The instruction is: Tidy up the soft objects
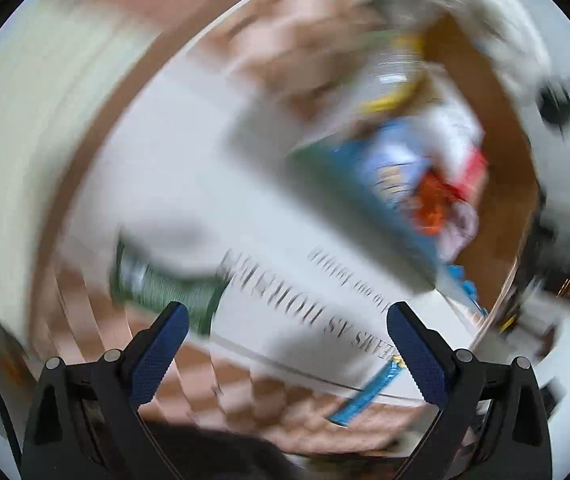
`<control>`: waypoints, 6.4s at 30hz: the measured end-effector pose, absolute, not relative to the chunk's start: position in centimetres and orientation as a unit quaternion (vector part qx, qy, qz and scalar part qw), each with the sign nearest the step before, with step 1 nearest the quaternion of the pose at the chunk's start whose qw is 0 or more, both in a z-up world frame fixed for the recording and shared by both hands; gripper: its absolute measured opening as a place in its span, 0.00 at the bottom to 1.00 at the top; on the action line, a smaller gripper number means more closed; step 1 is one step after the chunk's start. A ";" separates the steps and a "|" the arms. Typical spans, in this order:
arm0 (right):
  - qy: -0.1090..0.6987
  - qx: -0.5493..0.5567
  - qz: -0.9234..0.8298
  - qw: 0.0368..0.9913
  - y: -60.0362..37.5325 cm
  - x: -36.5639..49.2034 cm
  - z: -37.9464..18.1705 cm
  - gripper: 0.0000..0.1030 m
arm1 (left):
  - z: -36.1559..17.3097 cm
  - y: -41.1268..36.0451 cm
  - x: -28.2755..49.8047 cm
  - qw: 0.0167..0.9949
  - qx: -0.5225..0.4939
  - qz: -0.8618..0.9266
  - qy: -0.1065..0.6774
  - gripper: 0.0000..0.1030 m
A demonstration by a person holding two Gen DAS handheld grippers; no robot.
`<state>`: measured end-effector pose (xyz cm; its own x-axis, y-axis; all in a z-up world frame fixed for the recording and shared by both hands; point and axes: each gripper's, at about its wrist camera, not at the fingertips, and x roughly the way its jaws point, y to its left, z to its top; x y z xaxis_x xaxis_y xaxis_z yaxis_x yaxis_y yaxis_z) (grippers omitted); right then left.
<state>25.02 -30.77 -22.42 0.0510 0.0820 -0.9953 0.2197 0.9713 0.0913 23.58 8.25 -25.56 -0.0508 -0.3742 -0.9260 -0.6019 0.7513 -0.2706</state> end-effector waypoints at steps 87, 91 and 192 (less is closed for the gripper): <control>0.716 0.061 -0.003 0.696 -29.4 44.1 -24.0 0.15 | -29.1 -7.9 43.2 0.640 0.169 0.019 0.749 0.33; 0.733 0.035 -0.005 0.680 -28.6 44.9 -27.0 0.15 | -29.9 -8.2 43.5 0.621 0.169 0.013 0.765 0.36; 0.456 -0.018 -0.046 0.888 -30.2 16.5 4.7 1.00 | 2.7 -9.7 17.5 0.901 0.021 0.010 0.434 1.00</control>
